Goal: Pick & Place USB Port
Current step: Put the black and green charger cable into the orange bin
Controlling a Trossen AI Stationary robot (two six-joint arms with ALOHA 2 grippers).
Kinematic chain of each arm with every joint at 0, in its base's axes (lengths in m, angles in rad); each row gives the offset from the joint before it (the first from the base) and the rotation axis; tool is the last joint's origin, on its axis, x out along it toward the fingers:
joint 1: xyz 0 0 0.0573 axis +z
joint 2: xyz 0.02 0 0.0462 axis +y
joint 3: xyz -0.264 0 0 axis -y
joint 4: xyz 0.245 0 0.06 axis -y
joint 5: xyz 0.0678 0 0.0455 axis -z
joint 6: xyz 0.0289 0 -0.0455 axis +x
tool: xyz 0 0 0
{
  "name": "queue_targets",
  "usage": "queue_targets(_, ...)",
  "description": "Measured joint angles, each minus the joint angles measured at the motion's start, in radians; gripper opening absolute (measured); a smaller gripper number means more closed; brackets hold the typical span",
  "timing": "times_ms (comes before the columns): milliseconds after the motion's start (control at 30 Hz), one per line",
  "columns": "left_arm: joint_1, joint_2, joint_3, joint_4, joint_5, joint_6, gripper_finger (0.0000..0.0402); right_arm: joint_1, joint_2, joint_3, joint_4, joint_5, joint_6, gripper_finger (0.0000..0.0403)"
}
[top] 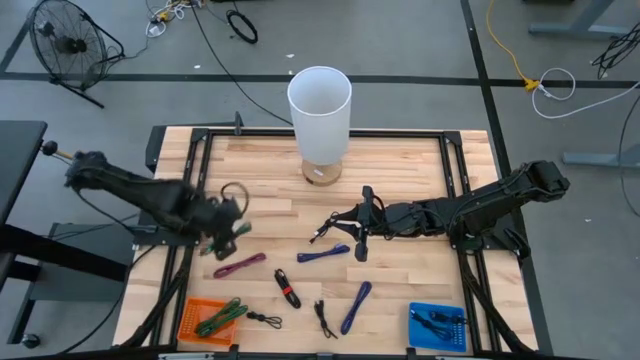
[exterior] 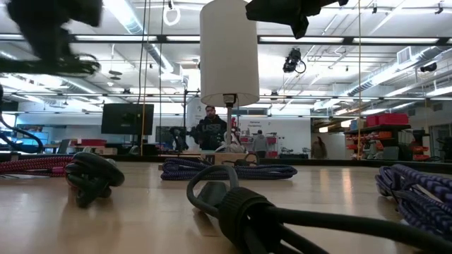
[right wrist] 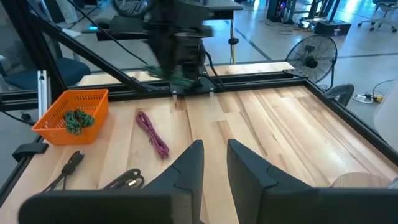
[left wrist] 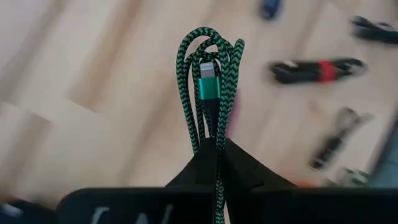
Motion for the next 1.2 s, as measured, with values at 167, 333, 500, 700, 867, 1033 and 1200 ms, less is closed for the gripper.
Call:
queue_targets(167,-0.256,0.011,0.000,0.019,-0.025,-0.263,0.0006,-0.005,0.000,0.000,0.003,0.000,0.000,0.0070)
queue_targets(333,-0.469,0.055,0.000,0.127,-0.117,-0.460,0.0006,-0.009,0.000,0.000,0.001,0.000,0.000,0.0070)
queue_targets(500,-0.625,0.110,0.000,0.189,-0.186,-0.607,0.0006,-0.009,0.000,0.000,-0.004,0.000,0.001,0.0070)
queue_targets(700,-0.746,0.176,0.000,0.203,-0.263,-0.769,0.0006,-0.009,0.000,0.000,-0.004,0.000,-0.004,0.0070)
queue_targets(867,-0.776,0.204,0.000,0.263,-0.278,-0.809,0.0006,-0.017,0.000,0.000,-0.003,0.000,-0.026,0.0070)
queue_targets(1033,-0.792,0.248,0.000,0.330,-0.342,-0.840,0.0006,-0.033,0.000,0.000,-0.003,0.000,-0.026,0.0070)
queue_targets(1200,-0.798,0.298,0.000,0.341,-0.282,-0.870,0.0006,-0.047,0.000,0.000,-0.003,0.000,-0.026,0.0070)
